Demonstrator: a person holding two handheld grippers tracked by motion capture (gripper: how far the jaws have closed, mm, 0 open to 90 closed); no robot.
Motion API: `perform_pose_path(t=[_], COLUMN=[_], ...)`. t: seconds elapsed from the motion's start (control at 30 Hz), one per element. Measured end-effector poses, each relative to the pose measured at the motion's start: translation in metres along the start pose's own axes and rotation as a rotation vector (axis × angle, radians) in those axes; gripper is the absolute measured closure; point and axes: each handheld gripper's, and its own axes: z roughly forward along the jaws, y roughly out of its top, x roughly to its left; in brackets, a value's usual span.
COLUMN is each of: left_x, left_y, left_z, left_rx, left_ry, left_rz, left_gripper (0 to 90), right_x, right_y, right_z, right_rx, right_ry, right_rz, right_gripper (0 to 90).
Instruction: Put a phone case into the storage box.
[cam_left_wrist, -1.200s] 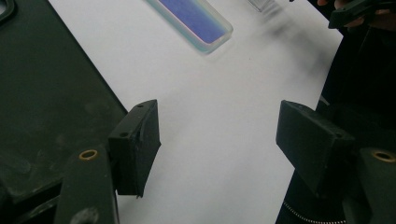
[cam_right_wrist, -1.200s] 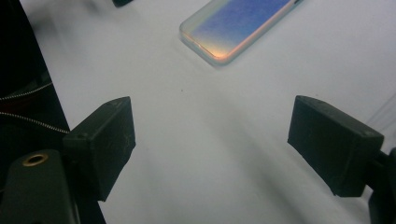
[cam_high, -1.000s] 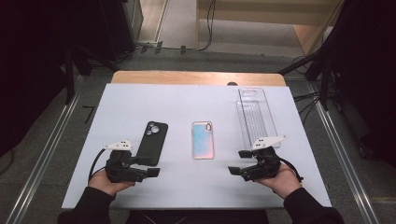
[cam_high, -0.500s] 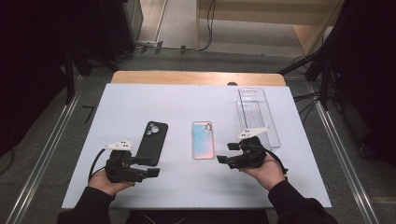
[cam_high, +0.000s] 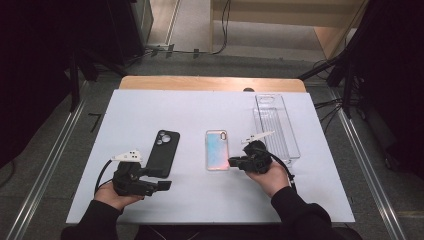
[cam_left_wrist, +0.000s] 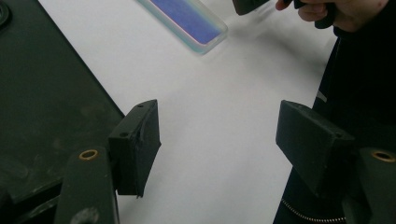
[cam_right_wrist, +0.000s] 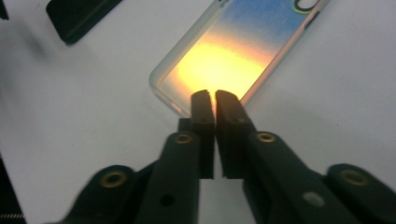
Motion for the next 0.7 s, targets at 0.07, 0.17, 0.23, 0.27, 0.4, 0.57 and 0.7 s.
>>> perform_pose_path(t=[0.07,0.17,0.23,0.27,0.4,0.57,0.7], left_x=[0.0,0.0,-0.001,-0.001,-0.001,-0.001,-0.001], left_y=[0.0,0.0,0.0,0.0,0.0,0.0,0.0], left_z=[0.0,0.0,-0.001,-0.001,-0.001,-0.001,-0.001], left_rx=[0.001,-0.004,-0.006,-0.006,-0.005,-0.007,-0.006], left_ry=[-0.001,-0.001,-0.001,-0.001,-0.002,-0.003,-0.001], left_rz=[-0.002,-0.001,0.007,0.007,0.016,0.011,0.009], left_gripper=[30.5,30.5,30.6,30.7,30.7,30.7,30.7], right_x=[-0.001,-0.002,-0.002,-0.002,-0.007,-0.01,-0.007], right_y=[0.0,0.002,0.002,0.002,0.002,0.002,0.002], right_z=[0.003,0.009,0.014,0.016,0.02,0.025,0.027], right_rx=[-0.011,-0.007,0.003,0.008,0.018,0.037,0.043], right_ry=[-0.023,-0.065,-0.08,-0.087,-0.11,-0.112,-0.087], right_rz=[0.01,0.018,0.019,0.019,0.02,0.022,0.011], right_gripper=[87.6,87.6,87.6,87.6,87.6,87.6,87.6])
